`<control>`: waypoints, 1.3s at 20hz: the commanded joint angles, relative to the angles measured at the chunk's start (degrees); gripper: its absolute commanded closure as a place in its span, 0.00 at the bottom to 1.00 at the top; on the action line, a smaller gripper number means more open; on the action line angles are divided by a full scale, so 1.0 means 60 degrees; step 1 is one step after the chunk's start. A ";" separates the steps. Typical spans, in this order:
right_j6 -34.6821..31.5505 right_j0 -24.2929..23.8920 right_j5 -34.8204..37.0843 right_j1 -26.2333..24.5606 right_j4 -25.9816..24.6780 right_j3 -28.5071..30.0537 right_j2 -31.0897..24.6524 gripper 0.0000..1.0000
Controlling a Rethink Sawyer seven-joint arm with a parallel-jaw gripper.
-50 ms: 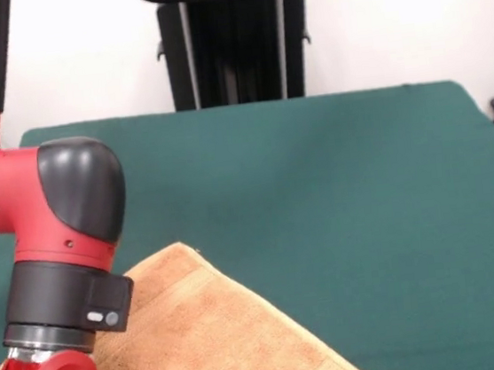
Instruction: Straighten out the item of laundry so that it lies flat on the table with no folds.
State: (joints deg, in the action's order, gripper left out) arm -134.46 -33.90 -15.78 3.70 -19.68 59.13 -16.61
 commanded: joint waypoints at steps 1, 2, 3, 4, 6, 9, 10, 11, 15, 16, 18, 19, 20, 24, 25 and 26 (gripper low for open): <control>-0.0827 0.1338 0.2331 -0.0556 0.0444 0.2360 0.2280 1.00; -0.0739 0.1261 0.2467 -0.0480 0.0451 0.2463 0.2183 1.00; -0.0668 0.1241 0.2556 -0.0433 0.0456 0.2505 0.2153 1.00; -0.0661 0.1257 0.2541 -0.0422 0.0497 0.2517 0.2174 1.00; -0.0533 0.1102 0.2699 -0.0403 0.0430 0.2540 0.1950 1.00; -0.0345 0.0952 0.2714 -0.0371 0.0217 0.2538 0.1726 1.00; -0.0255 0.0924 0.2608 -0.0347 0.0068 0.2529 0.1682 1.00; -0.0235 0.0936 0.2596 -0.0322 0.0042 0.2531 0.1693 1.00; -0.0159 0.1088 0.2971 0.0017 0.0096 0.2756 0.1850 1.00; -0.0097 0.0949 0.3175 0.0092 0.0096 0.2859 0.1676 1.00; -0.0033 0.0860 0.3336 0.0179 0.0087 0.2943 0.1569 1.00; -0.0032 0.0849 0.3407 0.0197 0.0111 0.2958 0.1558 1.00; -0.0042 0.0863 0.3434 0.0205 0.0120 0.2957 0.1573 1.00; -0.0008 0.0941 0.3640 0.0253 0.0133 0.2939 0.1643 1.00; 0.0049 0.0914 0.3691 0.0312 0.0078 0.2976 0.1597 1.00; 0.0013 0.0932 0.3780 0.0384 0.0114 0.3036 0.1619 1.00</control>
State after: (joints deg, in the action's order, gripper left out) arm -134.46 -29.66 -9.16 9.74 -18.21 66.15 -7.21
